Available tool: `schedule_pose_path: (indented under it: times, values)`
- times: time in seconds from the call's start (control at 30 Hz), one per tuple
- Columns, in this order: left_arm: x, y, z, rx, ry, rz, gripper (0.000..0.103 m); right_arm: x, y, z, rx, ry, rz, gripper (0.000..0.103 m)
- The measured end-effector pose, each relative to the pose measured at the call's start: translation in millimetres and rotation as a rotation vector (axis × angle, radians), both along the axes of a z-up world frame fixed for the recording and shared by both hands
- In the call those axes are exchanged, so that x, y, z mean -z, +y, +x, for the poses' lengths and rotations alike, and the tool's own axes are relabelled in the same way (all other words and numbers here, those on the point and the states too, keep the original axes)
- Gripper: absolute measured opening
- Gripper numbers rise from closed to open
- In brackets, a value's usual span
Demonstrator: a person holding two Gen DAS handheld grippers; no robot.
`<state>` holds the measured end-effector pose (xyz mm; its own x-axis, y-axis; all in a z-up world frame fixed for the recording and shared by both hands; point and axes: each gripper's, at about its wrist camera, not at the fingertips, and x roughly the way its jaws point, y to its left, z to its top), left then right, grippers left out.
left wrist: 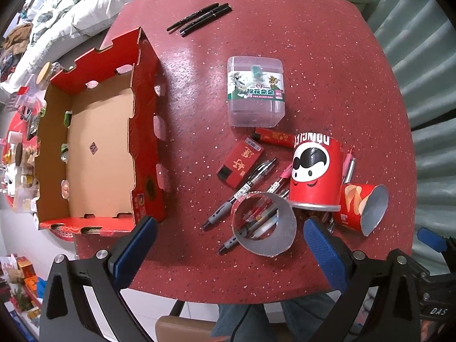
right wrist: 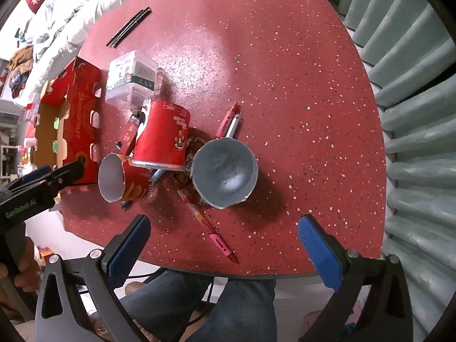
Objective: Organize rigid objects
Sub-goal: 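Move left tool to the clear plastic box while right tool reaches the small red cup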
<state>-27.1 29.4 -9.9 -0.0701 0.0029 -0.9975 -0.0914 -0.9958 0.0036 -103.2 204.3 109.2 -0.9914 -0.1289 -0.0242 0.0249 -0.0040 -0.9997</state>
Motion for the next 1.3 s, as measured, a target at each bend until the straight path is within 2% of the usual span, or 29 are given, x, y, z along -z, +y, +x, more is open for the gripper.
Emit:
schedule_pose_path:
  times: [0.17,0.3,0.5,0.6,0.9,1.3]
  values:
    - [0,2,-10,-0.028,0.019,0.016,0.103,10,-10,-7,0.118,0.033,0.022,0.103]
    - [0,6,-23,-0.034,0.034,0.018,0.103,20,-17,-17,0.159,0.054,0.075,0.103]
    - [8,12,-48,-0.048,0.064,0.015,0.103,26,-22,-36,0.248,0.075,0.099,0.103]
    - [15,17,-64,-0.051,0.077,0.0,0.103,26,-24,-45,0.329,0.069,0.091,0.103]
    - [33,33,-103,-0.011,0.126,-0.032,0.103,23,-27,-70,0.38,0.063,0.107,0.103]
    - [52,50,-128,0.022,0.119,-0.038,0.103,29,-33,-92,0.578,0.027,0.153,0.103]
